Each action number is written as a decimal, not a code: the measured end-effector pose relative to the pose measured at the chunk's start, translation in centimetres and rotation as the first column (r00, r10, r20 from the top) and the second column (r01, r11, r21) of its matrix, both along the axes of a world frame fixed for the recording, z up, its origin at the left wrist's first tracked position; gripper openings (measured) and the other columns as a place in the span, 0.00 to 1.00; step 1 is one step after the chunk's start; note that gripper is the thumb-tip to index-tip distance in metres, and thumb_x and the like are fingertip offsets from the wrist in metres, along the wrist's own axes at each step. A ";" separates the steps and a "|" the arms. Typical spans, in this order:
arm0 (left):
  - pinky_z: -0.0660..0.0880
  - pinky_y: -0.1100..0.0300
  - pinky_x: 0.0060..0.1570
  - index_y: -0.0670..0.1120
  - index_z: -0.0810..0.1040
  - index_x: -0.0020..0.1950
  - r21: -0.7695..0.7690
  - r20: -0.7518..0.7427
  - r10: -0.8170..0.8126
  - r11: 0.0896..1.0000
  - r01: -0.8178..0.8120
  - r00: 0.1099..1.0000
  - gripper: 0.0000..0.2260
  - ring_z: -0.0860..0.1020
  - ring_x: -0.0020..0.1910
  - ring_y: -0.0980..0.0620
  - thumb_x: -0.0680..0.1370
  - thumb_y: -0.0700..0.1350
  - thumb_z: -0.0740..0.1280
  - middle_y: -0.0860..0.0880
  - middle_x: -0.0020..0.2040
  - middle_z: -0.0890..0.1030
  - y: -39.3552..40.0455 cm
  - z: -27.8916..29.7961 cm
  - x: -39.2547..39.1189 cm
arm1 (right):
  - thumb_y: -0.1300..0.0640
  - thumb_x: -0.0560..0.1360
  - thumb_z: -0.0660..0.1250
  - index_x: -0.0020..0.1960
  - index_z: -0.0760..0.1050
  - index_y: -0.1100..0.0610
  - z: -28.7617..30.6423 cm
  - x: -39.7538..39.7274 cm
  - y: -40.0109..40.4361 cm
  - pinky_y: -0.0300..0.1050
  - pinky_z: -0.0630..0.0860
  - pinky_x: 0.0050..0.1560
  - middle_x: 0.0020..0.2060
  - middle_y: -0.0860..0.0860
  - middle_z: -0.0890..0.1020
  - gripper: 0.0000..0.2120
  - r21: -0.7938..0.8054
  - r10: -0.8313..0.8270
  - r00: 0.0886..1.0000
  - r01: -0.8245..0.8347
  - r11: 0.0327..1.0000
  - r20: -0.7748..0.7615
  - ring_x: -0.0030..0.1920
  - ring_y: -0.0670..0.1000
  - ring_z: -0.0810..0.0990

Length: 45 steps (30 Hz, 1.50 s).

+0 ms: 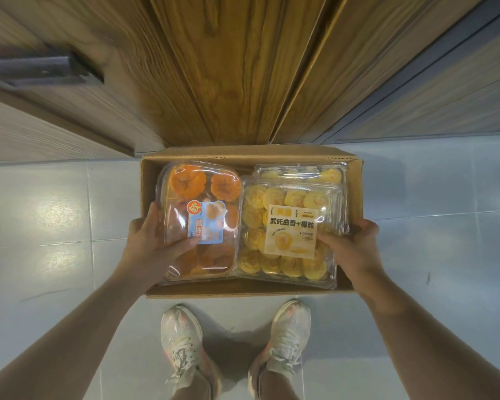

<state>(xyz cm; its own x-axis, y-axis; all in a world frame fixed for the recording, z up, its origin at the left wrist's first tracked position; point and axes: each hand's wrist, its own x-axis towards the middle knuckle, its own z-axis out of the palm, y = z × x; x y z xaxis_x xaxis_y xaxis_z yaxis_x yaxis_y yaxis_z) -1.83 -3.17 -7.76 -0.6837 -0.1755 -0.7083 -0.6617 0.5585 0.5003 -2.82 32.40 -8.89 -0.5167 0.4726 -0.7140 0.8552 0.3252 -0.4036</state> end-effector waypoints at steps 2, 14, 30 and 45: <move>0.81 0.37 0.57 0.61 0.62 0.74 -0.055 0.011 0.032 0.998 -0.031 0.999 0.49 0.74 0.68 0.43 0.57 0.72 0.77 0.51 0.67 0.68 -0.4 1.0 -0.1 | 0.39 0.57 0.82 0.65 0.67 0.45 0.2 0.4 0.0 0.57 0.84 0.49 0.54 0.45 0.84 0.42 -0.051 0.053 0.998 -0.054 0.997 -0.033 0.51 0.51 0.86; 0.82 0.58 0.43 0.67 0.64 0.69 0.044 -0.046 0.046 0.998 -0.044 0.998 0.33 0.81 0.57 0.48 0.68 0.63 0.74 0.60 0.58 0.77 -1.0 3.5 -0.5 | 0.61 0.82 0.64 0.79 0.55 0.43 3.1 1.1 -2.4 0.62 0.82 0.56 0.63 0.46 0.82 0.31 -0.375 0.256 0.959 -0.284 0.882 -0.124 0.61 0.51 0.83; 0.79 0.44 0.58 0.61 0.54 0.81 -0.017 -0.090 -0.012 1.000 0.011 0.996 0.43 0.76 0.51 0.51 0.74 0.54 0.76 0.56 0.58 0.75 -4.0 16.6 -1.5 | 0.62 0.83 0.62 0.80 0.57 0.44 16.9 -0.4 -3.3 0.47 0.81 0.60 0.68 0.43 0.78 0.30 -0.432 0.223 0.902 -0.380 0.818 -0.370 0.66 0.46 0.79; 0.81 0.66 0.38 0.67 0.65 0.75 0.124 -0.361 0.132 0.988 -0.093 0.923 0.37 0.83 0.49 0.59 0.70 0.53 0.78 0.59 0.51 0.85 -9.8 47.7 0.4 | 0.62 0.82 0.63 0.75 0.62 0.33 48.1 -1.9 -6.3 0.34 0.79 0.50 0.64 0.32 0.78 0.30 -0.363 0.265 0.752 -0.555 0.748 -0.603 0.63 0.36 0.78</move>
<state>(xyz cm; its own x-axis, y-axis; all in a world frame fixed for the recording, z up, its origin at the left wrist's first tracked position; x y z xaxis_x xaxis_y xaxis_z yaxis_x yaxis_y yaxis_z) -1.43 -12.95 39.90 -0.8792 -0.2064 -0.4295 -0.4760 0.4241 0.7704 -4.72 26.06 39.17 -0.9046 -0.2175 -0.3667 0.3193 0.2244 -0.9207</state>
